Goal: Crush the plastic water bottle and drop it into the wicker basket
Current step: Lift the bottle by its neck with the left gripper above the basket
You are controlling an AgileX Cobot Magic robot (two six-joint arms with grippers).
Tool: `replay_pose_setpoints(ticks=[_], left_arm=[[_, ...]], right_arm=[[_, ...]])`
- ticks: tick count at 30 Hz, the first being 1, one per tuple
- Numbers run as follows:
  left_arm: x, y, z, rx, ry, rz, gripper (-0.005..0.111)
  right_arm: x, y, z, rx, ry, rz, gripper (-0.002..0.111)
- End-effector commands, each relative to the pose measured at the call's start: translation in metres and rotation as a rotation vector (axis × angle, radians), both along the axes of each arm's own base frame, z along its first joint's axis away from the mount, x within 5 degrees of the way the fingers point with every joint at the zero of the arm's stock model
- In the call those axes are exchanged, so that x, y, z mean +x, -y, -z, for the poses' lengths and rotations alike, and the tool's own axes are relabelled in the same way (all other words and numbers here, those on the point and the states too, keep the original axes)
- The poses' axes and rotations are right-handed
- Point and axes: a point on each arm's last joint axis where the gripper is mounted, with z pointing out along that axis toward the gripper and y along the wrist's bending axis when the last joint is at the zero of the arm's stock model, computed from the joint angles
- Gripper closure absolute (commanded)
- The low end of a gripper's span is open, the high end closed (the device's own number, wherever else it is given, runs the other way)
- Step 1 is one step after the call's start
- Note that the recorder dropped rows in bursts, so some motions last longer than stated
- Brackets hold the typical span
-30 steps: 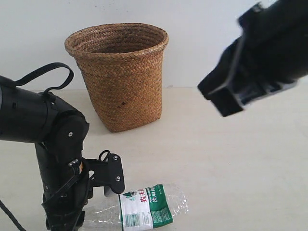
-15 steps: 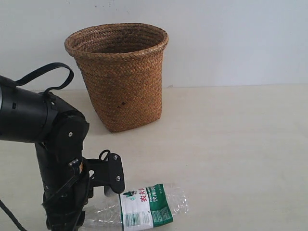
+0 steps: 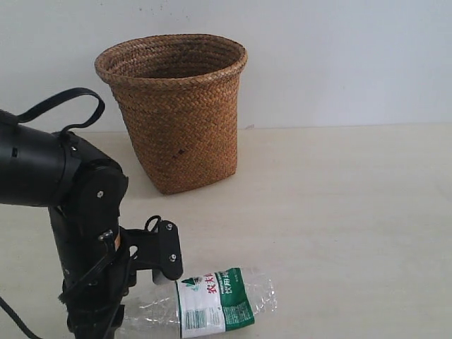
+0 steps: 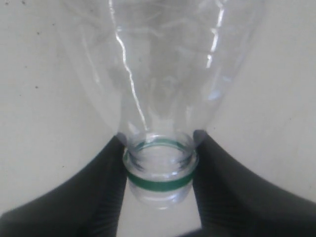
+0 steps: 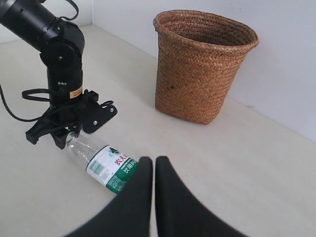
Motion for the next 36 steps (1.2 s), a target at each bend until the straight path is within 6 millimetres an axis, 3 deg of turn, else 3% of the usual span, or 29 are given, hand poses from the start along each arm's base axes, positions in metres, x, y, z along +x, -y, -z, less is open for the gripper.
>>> replay_pose_setpoints(ticks=[1,10,21,26,32,36], left_arm=[[0.0,-0.002,-0.025,-0.032,0.083,0.014,0.103],[0.005,-0.021,-0.081,-0.009,0.358,-0.041,0.103],[0.015,-0.047,-0.172,-0.042,0.67,-0.139,0.103],[0.02,-0.067,-0.21,0.024,0.766,-0.183,0.103],[0.026,-0.083,-0.235,0.052,0.82,-0.227,0.103],[0.023,-0.078,-0.233,-0.012,0.758,-0.253,0.103]], right_arm=[[-0.001,0.001,0.001,0.001,0.002,0.002,0.108],[-0.001,0.001,0.001,0.001,0.002,0.002,0.108],[-0.001,0.001,0.001,0.001,0.002,0.002,0.108],[-0.001,0.001,0.001,0.003,0.004,0.002,0.108],[-0.001,0.001,0.001,0.003,0.004,0.002,0.108],[-0.001,0.001,0.001,0.003,0.004,0.002,0.108]])
